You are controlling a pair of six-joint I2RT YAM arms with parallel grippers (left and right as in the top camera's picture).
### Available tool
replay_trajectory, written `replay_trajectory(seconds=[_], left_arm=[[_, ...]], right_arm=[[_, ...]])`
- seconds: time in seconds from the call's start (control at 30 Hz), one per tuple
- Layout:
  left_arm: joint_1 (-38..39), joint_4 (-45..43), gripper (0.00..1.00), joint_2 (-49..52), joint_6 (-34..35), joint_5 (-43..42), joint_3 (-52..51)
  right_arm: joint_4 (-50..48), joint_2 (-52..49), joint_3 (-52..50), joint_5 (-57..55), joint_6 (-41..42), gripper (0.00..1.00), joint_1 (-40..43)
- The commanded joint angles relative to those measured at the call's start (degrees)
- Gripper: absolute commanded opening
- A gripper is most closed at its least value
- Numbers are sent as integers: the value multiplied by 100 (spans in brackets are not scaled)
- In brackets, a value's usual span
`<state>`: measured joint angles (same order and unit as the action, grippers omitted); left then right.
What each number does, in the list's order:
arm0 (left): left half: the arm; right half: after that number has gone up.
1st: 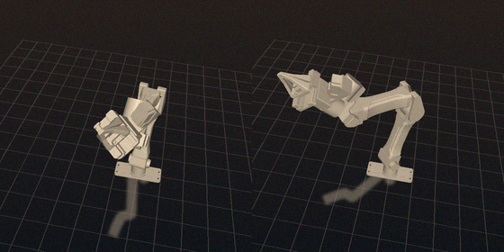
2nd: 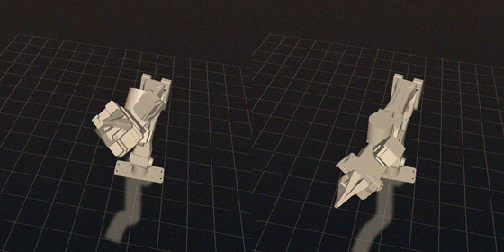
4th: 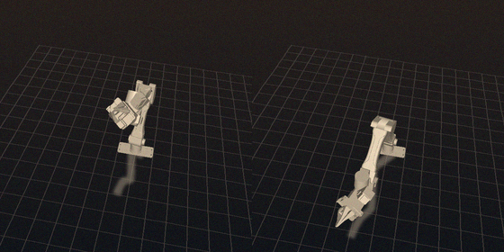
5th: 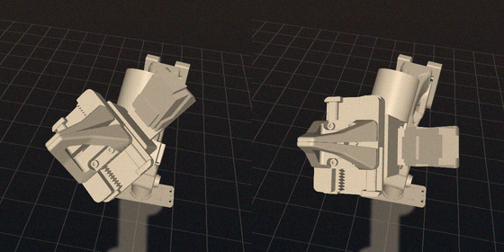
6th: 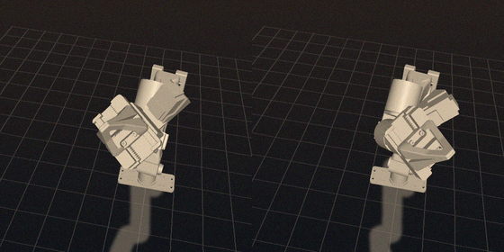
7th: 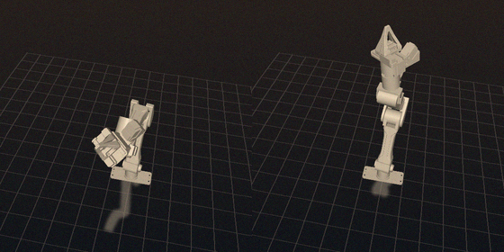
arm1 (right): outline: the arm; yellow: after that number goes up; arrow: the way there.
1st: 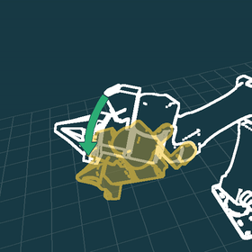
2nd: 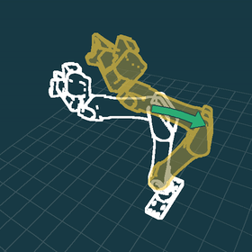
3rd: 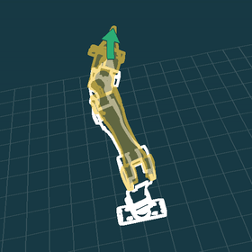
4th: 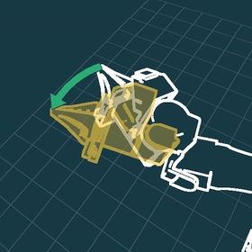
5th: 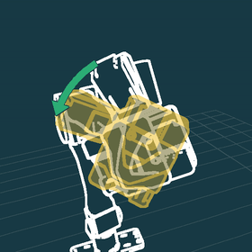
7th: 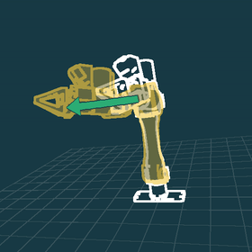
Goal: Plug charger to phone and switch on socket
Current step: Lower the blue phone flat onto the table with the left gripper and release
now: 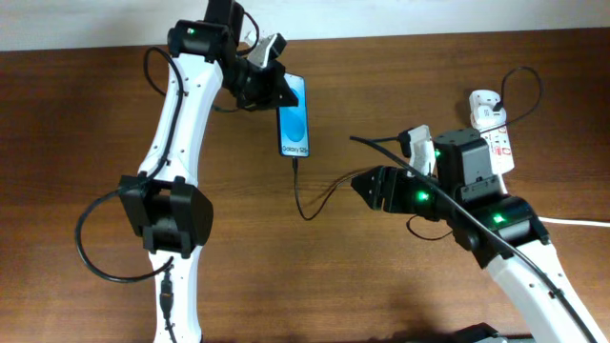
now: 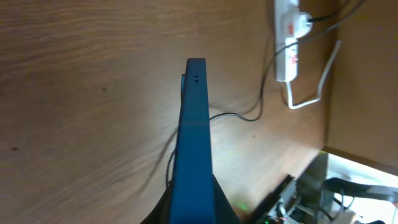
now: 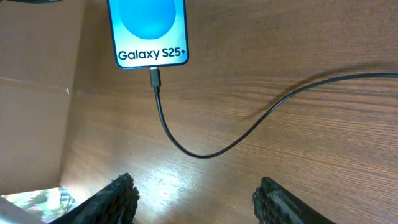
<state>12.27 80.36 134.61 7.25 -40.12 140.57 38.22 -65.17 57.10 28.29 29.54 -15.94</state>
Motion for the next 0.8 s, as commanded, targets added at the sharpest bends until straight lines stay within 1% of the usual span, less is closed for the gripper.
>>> replay_trajectory(seconds=[0.0, 0.1, 0.2, 0.3, 0.43, 0.67, 0.77], left_arm=[[-28, -315, 0, 146, -46, 199, -431], [-33, -570, 0, 146, -44, 463, -710], [-37, -826, 0, 146, -42, 461, -975], [-101, -1172, 0, 149, 188, 551, -1377], [-238, -1513, 0, 160, 234, 546, -1834], [-260, -1515, 0, 570, 256, 498, -1947], [-260, -1510, 0, 592, 254, 503, -1947]], right_arm=[[15, -81, 22, -74, -66, 65, -11], [20, -96, 22, -76, -66, 66, -11], [20, -96, 22, -74, -66, 66, -11], [20, -96, 22, -74, -66, 66, -11], [22, -96, 20, -74, -66, 66, -11], [79, -96, 20, -74, -66, 66, -11], [83, -96, 22, -96, -66, 66, -11]])
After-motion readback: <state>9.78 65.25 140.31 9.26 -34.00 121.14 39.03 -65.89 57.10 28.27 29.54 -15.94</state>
